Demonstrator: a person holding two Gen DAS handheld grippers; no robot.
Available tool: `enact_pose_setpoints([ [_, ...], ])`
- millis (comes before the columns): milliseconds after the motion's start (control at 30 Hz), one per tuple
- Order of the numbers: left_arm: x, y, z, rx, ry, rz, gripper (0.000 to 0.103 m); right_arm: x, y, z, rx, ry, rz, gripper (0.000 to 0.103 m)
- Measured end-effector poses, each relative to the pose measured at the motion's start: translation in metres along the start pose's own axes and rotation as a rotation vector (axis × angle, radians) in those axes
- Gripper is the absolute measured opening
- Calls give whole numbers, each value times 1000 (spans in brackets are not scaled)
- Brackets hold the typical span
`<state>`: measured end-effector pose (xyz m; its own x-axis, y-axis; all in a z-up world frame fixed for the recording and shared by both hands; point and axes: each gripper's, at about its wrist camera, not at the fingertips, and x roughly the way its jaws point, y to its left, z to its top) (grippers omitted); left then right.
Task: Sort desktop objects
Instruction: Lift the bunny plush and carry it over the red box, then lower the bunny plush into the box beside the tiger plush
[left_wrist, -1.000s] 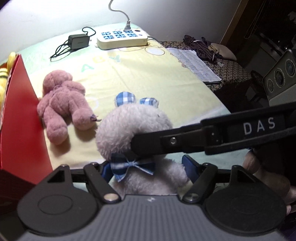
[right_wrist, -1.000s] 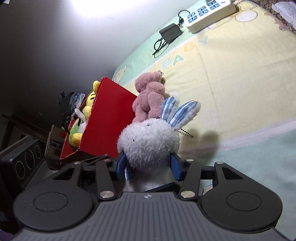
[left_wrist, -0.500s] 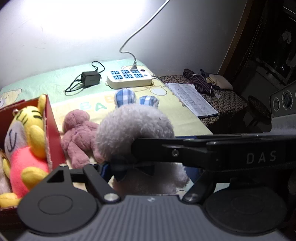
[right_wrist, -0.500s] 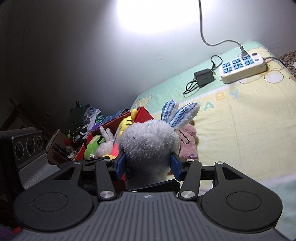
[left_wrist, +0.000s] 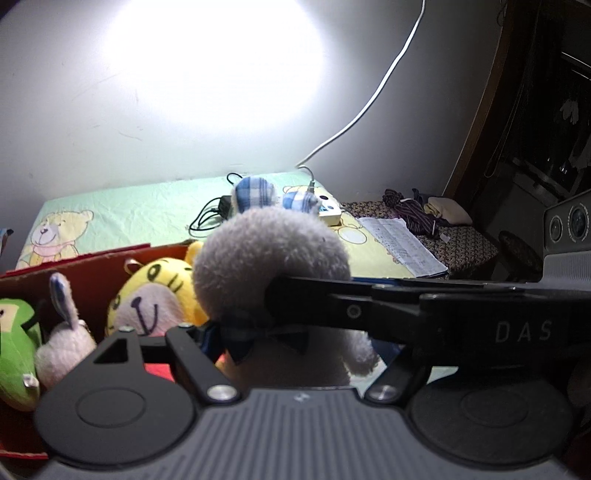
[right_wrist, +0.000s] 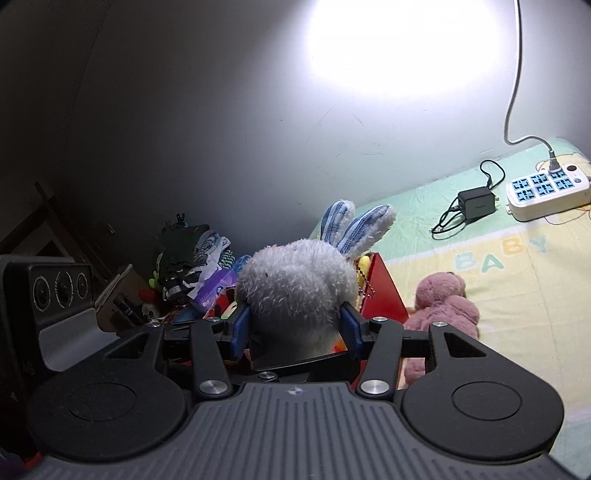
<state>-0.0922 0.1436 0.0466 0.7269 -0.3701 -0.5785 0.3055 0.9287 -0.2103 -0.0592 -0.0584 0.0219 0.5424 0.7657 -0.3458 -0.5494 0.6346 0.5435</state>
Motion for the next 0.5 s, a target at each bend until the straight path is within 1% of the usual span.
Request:
enact_pose_setpoints([
  [200,-13,38,1,-6,-23,15,77,32,26,0,-25,-10,-6,54],
  [500,-8,92,-9,-34,-3,20,77,82,47,-9,-56,26,-31,54],
])
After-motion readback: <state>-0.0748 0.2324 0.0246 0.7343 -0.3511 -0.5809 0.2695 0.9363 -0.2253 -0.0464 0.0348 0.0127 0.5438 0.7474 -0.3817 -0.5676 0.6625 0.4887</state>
